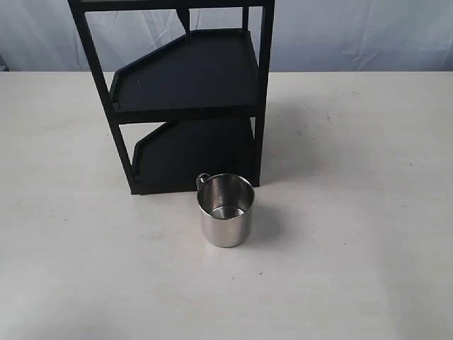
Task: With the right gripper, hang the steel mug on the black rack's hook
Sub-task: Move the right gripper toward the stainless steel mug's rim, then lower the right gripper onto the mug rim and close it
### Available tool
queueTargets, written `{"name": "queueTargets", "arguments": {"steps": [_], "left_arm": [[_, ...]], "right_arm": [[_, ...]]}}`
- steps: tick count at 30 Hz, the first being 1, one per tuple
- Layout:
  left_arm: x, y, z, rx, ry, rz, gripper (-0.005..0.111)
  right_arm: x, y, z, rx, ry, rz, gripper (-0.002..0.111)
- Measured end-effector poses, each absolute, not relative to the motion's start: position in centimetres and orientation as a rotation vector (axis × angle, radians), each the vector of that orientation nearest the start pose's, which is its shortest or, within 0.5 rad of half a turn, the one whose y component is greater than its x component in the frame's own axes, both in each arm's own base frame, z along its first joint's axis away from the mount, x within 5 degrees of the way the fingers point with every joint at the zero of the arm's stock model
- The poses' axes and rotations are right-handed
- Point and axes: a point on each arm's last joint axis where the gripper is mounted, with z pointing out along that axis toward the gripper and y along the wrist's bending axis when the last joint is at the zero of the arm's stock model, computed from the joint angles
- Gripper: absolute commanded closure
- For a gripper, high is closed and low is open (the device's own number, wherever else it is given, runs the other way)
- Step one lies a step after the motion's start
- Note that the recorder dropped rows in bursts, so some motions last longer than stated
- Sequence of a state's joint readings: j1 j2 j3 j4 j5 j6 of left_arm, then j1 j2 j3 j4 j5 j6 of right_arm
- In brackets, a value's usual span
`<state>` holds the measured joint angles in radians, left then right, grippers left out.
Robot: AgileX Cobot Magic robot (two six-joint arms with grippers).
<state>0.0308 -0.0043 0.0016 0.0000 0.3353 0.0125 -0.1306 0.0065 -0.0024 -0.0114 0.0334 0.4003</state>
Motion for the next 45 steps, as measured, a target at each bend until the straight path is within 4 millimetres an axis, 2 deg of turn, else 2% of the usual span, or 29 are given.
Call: {"name": "queueTargets", "arguments": {"steps": [4,8,14,16,18,20,22,26,28,31,34,36,41,43,45], "left_arm": [[5.3,0.2,18.3,-0.017,1.816,0.031,0.107],[5.3,0.2,18.3,-0.017,1.816,0.031,0.107],[5.3,0.2,18.3,-0.017,1.816,0.031,0.107],[5.3,0.2,18.3,-0.017,1.816,0.031,0.107],[5.3,0.2,18.3,-0.017,1.816,0.031,0.107],[5.3,0.2,18.3,-0.017,1.816,0.031,0.107],[5.3,0.2,18.3,-0.017,1.816,0.031,0.107],[5.3,0.2,18.3,-0.017,1.816,0.031,0.107],[5.3,0.2,18.3,-0.017,1.816,0.031,0.107],[5.3,0.2,18.3,-0.017,1.816,0.031,0.107],[5.3,0.2,18.3,-0.017,1.816,0.031,0.107],[5.3,0.2,18.3,-0.017,1.816,0.031,0.107],[5.3,0.2,18.3,-0.017,1.816,0.031,0.107],[5.3,0.2,18.3,-0.017,1.816,0.031,0.107],[5.3,0.2,18.3,-0.017,1.816,0.031,0.107]], "right_arm": [[5.6,-0.8,21.7,0.467,1.385,0.312,0.108],[5.4,-1.1,22.3,0.738,1.198,0.626,0.108],[4.9,-2.2,23.3,1.008,0.862,0.949,0.108],[4.7,-2.2,24.1,0.966,0.832,0.944,0.108],[4.2,-1.8,26.0,0.781,0.862,0.816,0.108],[4.1,-0.9,28.4,0.547,0.955,0.62,0.108],[4.8,-0.5,30.0,0.433,1.136,0.438,0.108],[8.6,-1.7,31.4,0.417,1.646,0.08,0.108],[10.6,-1.6,32.3,0.366,1.864,0.031,0.108],[13.8,0.4,32.5,0.137,2.17,0.138,0.108],[16.6,3.9,31.6,-0.167,2.36,0.379,0.108],[18.3,6.2,30.0,-0.29,2.463,0.53,0.108],[21.1,10.2,24.9,-0.459,2.689,0.635,0.107],[21.8,11.3,23.3,-0.489,2.744,0.639,0.097],[22.7,12.1,22.0,-0.481,2.789,0.642,0.081]]}}
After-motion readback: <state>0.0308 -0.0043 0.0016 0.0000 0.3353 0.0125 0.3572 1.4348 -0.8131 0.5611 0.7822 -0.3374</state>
